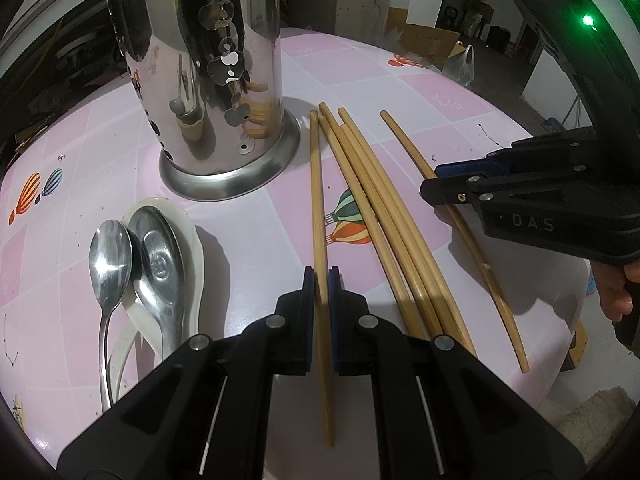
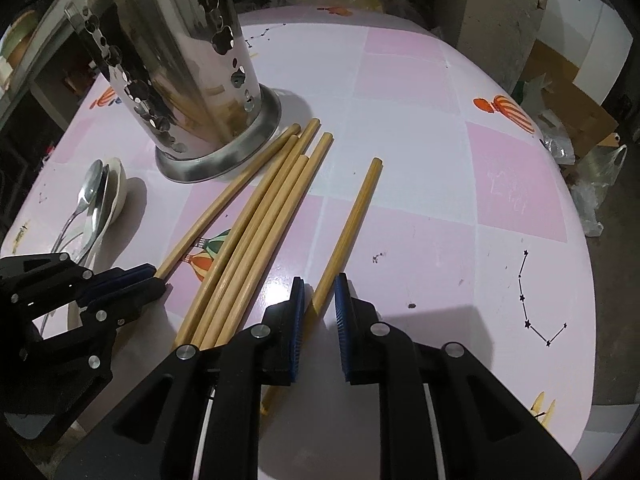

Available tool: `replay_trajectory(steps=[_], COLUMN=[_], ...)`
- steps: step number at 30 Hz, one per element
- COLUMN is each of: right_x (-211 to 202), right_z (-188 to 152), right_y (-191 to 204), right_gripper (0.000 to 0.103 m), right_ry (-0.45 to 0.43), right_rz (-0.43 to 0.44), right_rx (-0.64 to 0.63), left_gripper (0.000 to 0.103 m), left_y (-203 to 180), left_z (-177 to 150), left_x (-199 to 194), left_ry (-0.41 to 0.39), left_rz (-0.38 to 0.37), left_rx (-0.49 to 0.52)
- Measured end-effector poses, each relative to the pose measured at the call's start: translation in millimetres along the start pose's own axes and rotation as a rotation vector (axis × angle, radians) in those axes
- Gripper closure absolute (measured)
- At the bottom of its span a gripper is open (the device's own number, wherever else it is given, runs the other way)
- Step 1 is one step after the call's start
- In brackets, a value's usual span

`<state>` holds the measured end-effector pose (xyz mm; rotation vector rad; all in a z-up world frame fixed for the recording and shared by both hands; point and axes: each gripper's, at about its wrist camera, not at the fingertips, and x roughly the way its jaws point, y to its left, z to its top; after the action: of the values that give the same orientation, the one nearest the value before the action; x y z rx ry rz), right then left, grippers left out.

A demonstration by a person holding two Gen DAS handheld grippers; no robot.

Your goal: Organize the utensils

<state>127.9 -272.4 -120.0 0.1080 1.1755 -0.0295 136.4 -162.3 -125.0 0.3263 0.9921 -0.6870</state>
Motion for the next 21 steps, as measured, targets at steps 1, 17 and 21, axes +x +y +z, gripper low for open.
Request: replay_trajectory(steps=[1,17,21], right_x=[1,5,6], right_z=[1,9,12], right_y=[0,-18,-21], right_gripper=[0.087,0.095,0.095], right_ry=[0.004,0.038,0.04], right_rz=[-0.001,0.093,0.112], right_rx=[0.004,0.029,0.036], left_gripper=[0.097,0.097,0.097], left_y=[0,6,5], left_z=[0,1,9], left_x=[0,0,6], left_ry=[0.0,0.002,0.012], left_rz=[0.0,-0.051,-0.064], left_rx=[0.0,-0.031,-0.03])
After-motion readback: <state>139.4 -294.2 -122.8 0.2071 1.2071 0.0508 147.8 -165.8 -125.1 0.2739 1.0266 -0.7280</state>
